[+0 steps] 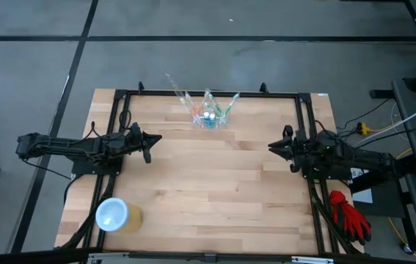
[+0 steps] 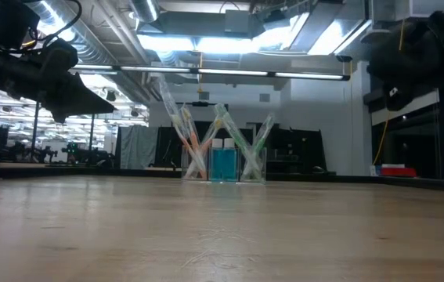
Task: Pick & Place toothbrushing station
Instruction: Return to Home Position
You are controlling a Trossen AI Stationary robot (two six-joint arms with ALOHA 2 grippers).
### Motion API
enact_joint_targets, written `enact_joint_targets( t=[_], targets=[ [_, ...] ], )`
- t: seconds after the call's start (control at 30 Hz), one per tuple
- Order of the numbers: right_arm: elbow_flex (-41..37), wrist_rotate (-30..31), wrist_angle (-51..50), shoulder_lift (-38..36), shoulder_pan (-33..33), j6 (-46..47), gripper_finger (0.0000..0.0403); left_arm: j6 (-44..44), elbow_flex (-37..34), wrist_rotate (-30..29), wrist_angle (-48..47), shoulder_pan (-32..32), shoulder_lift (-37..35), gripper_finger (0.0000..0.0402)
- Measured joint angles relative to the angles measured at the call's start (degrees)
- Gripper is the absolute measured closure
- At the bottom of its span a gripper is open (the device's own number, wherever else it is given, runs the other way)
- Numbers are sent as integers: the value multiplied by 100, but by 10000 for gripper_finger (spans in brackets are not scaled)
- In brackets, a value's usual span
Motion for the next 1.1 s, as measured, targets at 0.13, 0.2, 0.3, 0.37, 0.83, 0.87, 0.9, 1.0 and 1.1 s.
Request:
enact_joint_targets(
  t=[0.13,0.2,0.3,0.37,0.83,0.87,0.9,1.0,1.1],
  targets=[
    [-140,147,10,-6,255,-5,321,0,0,0,0,-2,0,396],
    [-150,377,119,-8,390,-167,321,0,0,0,0,-2,0,396],
    [-240,865,197,-8,545,-500,321,0,0,-2,0,-2,-2,396],
    [-315,918,418,-8,597,-837,321,0,0,0,1,0,0,396],
    [-315,921,421,-8,625,-1524,321,0,0,-1,0,-2,0,396],
    [-315,919,421,-8,625,-1470,321,0,0,0,0,0,0,396],
    [-315,921,423,-8,625,-1361,321,0,0,-1,0,-1,0,396],
    [-315,921,423,-8,625,-933,321,-1,0,-1,0,0,-1,396],
    [-313,919,423,-8,625,-756,321,-2,0,0,0,0,0,396]
  ],
)
